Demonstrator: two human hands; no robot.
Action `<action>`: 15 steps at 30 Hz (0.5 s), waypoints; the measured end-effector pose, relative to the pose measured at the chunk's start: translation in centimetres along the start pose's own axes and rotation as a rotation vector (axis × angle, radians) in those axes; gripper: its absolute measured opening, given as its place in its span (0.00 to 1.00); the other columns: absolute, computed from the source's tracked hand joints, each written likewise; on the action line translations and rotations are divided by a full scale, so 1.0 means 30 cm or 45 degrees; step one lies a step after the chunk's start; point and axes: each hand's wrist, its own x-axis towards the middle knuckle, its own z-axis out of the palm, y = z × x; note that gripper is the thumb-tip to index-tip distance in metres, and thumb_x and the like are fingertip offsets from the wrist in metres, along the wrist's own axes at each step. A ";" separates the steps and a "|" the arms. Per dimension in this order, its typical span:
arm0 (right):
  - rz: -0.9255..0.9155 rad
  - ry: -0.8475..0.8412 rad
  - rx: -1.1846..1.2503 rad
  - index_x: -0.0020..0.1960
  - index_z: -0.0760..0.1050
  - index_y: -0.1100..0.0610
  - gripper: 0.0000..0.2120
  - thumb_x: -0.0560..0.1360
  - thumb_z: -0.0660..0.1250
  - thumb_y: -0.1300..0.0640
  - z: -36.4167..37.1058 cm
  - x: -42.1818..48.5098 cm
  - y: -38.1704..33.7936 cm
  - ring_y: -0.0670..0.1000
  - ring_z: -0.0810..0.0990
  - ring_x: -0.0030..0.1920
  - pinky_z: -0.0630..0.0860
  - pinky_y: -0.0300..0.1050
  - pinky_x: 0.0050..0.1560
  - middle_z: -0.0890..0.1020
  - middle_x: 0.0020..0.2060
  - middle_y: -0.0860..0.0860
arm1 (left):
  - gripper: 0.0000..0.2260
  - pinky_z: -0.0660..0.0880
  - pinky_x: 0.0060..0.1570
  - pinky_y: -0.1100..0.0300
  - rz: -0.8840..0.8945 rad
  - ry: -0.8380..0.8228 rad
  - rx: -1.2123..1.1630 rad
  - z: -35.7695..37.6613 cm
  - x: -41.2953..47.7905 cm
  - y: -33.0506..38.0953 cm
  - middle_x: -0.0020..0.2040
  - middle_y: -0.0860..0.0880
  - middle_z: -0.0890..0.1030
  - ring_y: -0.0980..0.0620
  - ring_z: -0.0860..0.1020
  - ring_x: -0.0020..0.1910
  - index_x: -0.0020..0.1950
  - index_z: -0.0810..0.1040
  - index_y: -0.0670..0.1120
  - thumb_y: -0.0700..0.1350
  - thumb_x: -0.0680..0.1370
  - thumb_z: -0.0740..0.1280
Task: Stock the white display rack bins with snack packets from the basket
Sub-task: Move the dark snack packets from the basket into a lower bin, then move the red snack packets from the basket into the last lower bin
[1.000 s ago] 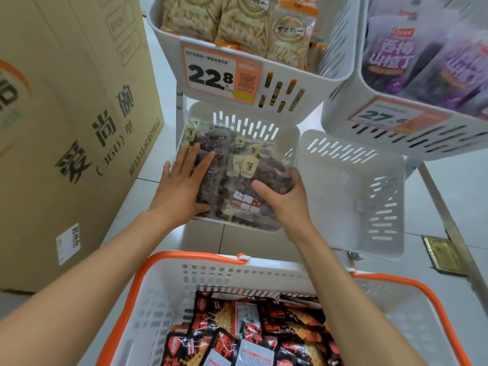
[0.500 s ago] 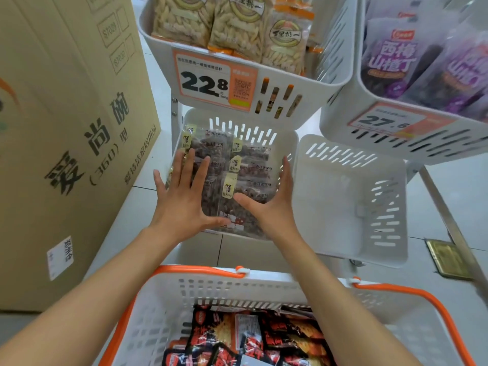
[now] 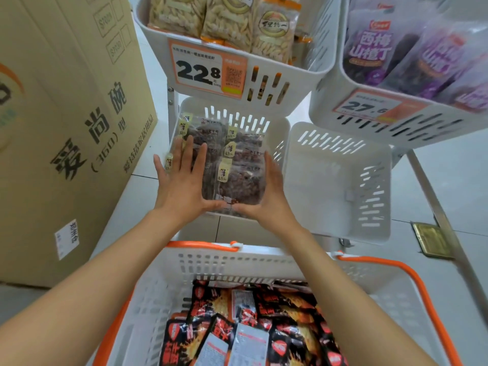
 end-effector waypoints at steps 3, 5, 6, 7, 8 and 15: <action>0.042 0.086 0.001 0.79 0.42 0.43 0.57 0.66 0.80 0.46 -0.073 -0.099 -0.043 0.50 0.51 0.79 0.61 0.57 0.76 0.50 0.79 0.48 | 0.54 0.41 0.74 0.35 0.023 0.028 -0.051 -0.069 -0.098 0.080 0.81 0.44 0.37 0.45 0.36 0.79 0.81 0.39 0.46 0.74 0.69 0.63; 0.001 0.121 0.001 0.79 0.46 0.43 0.51 0.70 0.78 0.51 -0.126 -0.212 -0.076 0.49 0.63 0.74 0.69 0.47 0.71 0.59 0.76 0.48 | 0.49 0.42 0.76 0.39 0.151 0.072 -0.119 -0.101 -0.184 0.145 0.82 0.44 0.42 0.46 0.39 0.80 0.82 0.45 0.47 0.68 0.73 0.66; -0.033 0.142 -0.002 0.79 0.50 0.44 0.46 0.72 0.76 0.54 -0.149 -0.280 -0.086 0.49 0.69 0.68 0.73 0.42 0.65 0.64 0.71 0.49 | 0.46 0.42 0.77 0.41 0.226 0.075 -0.162 -0.110 -0.230 0.177 0.82 0.45 0.44 0.46 0.41 0.80 0.82 0.47 0.47 0.66 0.74 0.67; -0.057 0.157 -0.006 0.78 0.54 0.46 0.42 0.73 0.75 0.56 -0.168 -0.354 -0.087 0.49 0.74 0.61 0.75 0.41 0.60 0.69 0.65 0.49 | 0.44 0.43 0.77 0.43 0.292 0.071 -0.208 -0.117 -0.275 0.207 0.82 0.45 0.46 0.47 0.42 0.80 0.81 0.50 0.47 0.63 0.75 0.68; -0.058 0.137 -0.012 0.77 0.58 0.48 0.38 0.73 0.74 0.58 -0.181 -0.435 -0.076 0.49 0.76 0.55 0.77 0.42 0.56 0.72 0.61 0.49 | 0.41 0.43 0.77 0.44 0.339 0.062 -0.249 -0.121 -0.323 0.233 0.82 0.45 0.49 0.47 0.44 0.81 0.81 0.53 0.48 0.61 0.75 0.69; 0.122 -0.702 -0.446 0.78 0.58 0.52 0.41 0.73 0.71 0.41 0.010 -0.843 0.114 0.53 0.55 0.78 0.58 0.57 0.76 0.57 0.78 0.52 | 0.31 0.56 0.74 0.47 0.189 -0.097 -0.473 -0.073 -0.666 0.256 0.78 0.48 0.62 0.47 0.60 0.77 0.76 0.65 0.50 0.55 0.76 0.71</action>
